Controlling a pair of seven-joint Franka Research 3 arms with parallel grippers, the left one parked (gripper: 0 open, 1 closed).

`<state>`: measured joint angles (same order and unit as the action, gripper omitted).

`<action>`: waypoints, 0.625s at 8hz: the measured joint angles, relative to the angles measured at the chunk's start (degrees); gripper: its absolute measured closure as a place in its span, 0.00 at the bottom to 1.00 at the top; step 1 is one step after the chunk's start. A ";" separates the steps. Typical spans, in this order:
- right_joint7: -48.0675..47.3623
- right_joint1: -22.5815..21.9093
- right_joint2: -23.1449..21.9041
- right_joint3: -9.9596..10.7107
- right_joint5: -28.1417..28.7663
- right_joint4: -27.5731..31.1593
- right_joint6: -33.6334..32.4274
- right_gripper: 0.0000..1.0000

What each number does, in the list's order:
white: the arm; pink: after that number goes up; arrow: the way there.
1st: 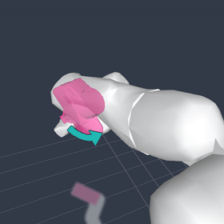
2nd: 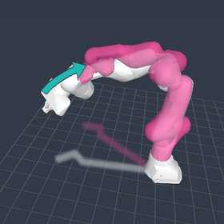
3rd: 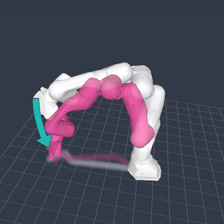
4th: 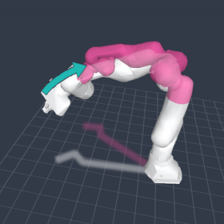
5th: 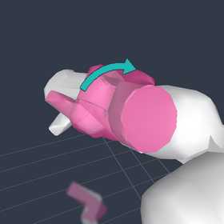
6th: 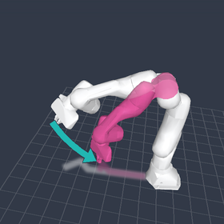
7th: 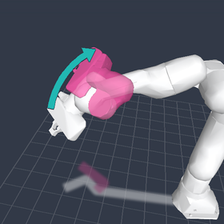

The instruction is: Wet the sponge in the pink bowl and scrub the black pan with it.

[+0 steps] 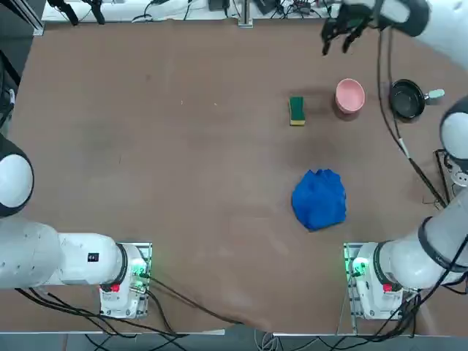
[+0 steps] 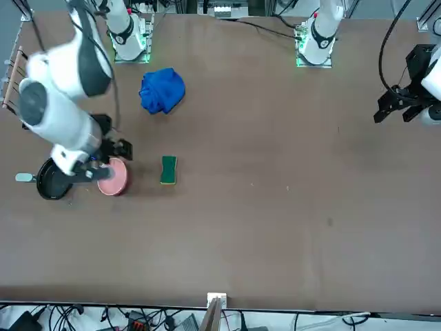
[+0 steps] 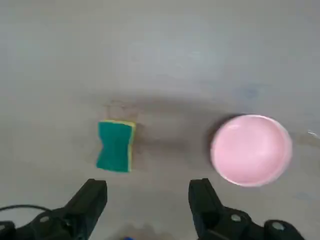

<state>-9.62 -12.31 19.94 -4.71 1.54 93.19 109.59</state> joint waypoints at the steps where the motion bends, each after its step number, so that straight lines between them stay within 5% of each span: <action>1: -1.88 -2.24 2.37 -0.02 0.00 0.14 2.19 0.00; 5: -3.90 -7.44 8.99 0.03 0.00 2.23 9.10 0.02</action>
<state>-13.52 -19.75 28.93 -4.68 1.54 95.41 118.68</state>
